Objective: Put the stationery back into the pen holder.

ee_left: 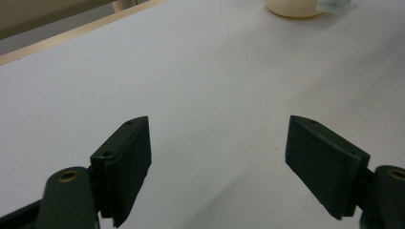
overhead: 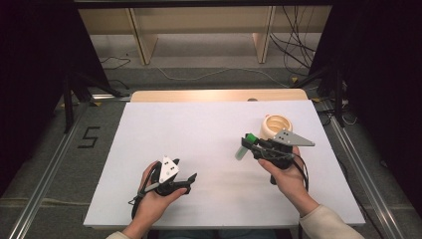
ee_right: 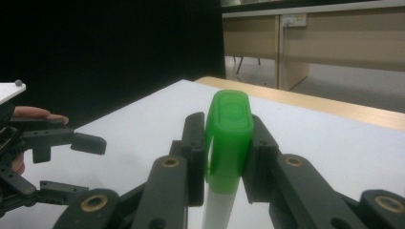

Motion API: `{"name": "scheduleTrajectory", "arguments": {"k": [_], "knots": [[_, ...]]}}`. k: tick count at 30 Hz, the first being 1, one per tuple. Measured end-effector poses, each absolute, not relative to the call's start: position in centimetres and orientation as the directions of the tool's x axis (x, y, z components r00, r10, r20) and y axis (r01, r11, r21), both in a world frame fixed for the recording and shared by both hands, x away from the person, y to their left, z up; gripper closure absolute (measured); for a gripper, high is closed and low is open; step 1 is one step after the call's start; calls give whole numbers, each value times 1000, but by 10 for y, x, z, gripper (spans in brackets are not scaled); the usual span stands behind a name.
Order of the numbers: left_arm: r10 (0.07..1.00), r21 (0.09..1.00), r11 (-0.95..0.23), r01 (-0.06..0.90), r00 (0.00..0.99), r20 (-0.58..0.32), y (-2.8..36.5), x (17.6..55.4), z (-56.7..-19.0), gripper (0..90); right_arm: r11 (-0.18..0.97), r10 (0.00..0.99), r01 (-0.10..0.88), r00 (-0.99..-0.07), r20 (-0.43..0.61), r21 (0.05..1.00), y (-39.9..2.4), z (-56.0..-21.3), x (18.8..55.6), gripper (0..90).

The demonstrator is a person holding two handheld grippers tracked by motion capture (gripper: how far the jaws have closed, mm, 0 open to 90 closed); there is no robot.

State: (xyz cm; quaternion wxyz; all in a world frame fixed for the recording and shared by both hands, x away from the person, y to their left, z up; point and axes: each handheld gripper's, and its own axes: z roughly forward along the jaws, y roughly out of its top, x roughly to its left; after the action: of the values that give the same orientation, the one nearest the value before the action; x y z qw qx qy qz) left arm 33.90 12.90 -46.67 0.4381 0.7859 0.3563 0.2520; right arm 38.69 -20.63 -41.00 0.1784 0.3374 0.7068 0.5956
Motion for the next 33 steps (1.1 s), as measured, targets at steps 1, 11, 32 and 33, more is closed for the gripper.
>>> {"name": "scheduleTrajectory", "arguments": {"k": [1, 11, 32, 33], "knots": [[782, 869, -360, 340, 618, 83, 129, 339, -467, 238, 61, 692, 263, -706, 149, 963, -207, -409, 387, 747], [783, 868, -362, 341, 616, 85, 129, 340, -467, 239, 50, 713, 249, -687, 140, 967, -219, -404, 392, 747], [783, 867, -364, 339, 615, 88, 129, 340, -467, 239, 11, 751, 231, -644, 144, 973, -241, -392, 400, 747], [783, 867, -364, 339, 615, 88, 129, 340, -467, 240, 7, 753, 236, -641, 151, 972, -242, -392, 400, 747]]}}
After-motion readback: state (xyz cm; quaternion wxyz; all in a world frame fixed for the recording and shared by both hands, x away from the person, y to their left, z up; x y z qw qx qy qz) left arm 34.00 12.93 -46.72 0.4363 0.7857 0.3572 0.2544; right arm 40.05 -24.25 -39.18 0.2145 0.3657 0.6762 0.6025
